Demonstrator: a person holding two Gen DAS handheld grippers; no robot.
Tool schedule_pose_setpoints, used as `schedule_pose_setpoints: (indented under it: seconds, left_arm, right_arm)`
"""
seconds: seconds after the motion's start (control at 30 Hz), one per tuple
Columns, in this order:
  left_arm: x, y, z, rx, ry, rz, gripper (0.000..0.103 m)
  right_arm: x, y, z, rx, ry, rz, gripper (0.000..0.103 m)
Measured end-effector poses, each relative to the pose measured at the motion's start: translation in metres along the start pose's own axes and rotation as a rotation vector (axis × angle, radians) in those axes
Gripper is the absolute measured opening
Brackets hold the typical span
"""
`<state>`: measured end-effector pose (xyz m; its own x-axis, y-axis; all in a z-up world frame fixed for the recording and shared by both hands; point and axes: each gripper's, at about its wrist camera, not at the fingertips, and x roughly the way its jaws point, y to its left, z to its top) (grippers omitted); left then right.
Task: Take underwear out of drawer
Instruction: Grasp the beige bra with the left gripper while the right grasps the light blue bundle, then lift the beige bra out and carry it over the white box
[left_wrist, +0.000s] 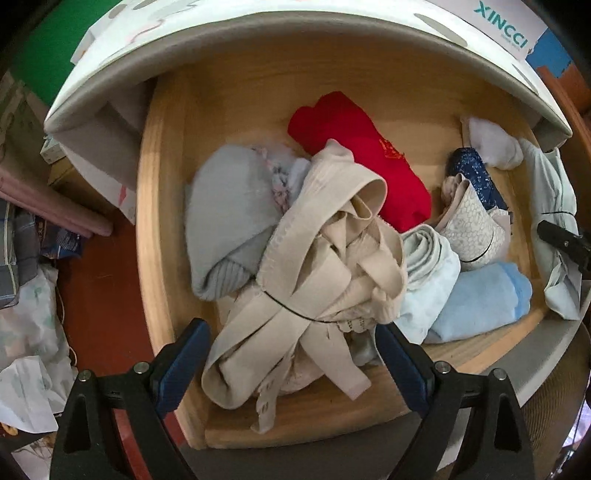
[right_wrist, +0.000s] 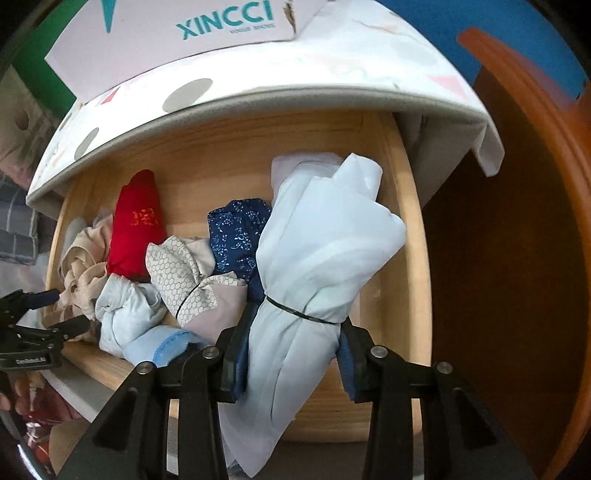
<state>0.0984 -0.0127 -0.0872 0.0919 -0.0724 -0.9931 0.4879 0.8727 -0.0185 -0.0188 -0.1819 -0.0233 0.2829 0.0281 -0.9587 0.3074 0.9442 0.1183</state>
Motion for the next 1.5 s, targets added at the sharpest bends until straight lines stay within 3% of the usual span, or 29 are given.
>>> schedule_pose_setpoints:
  seconds: [0.17, 0.27, 0.3, 0.53, 0.9, 1.5]
  left_arm:
    - [0.015, 0.000, 0.008, -0.026, 0.037, -0.002, 0.090]
    - [0.019, 0.003, 0.010, -0.062, 0.043, -0.012, 0.079]
    - [0.020, 0.005, 0.011, -0.069, 0.049, -0.001, 0.066]
    - [0.019, 0.006, 0.006, -0.111, 0.045, -0.024, 0.057]
    - [-0.019, 0.021, -0.010, -0.159, -0.018, -0.069, 0.054]
    - [-0.115, 0.023, -0.030, -0.172, -0.196, -0.107, 0.054]
  right_arm:
    - [0.002, 0.007, -0.003, -0.011, -0.008, 0.025, 0.036]
    - [0.000, 0.006, -0.004, -0.021, -0.005, 0.019, 0.036]
    - [-0.001, 0.008, -0.002, -0.025, -0.003, 0.020, 0.036]
    - [0.012, 0.013, -0.004, -0.055, -0.014, -0.010, 0.036]
    - [0.021, 0.023, -0.006, -0.072, -0.036, -0.030, 0.036]
    - [0.022, 0.024, -0.004, -0.080, -0.058, -0.066, 0.036]
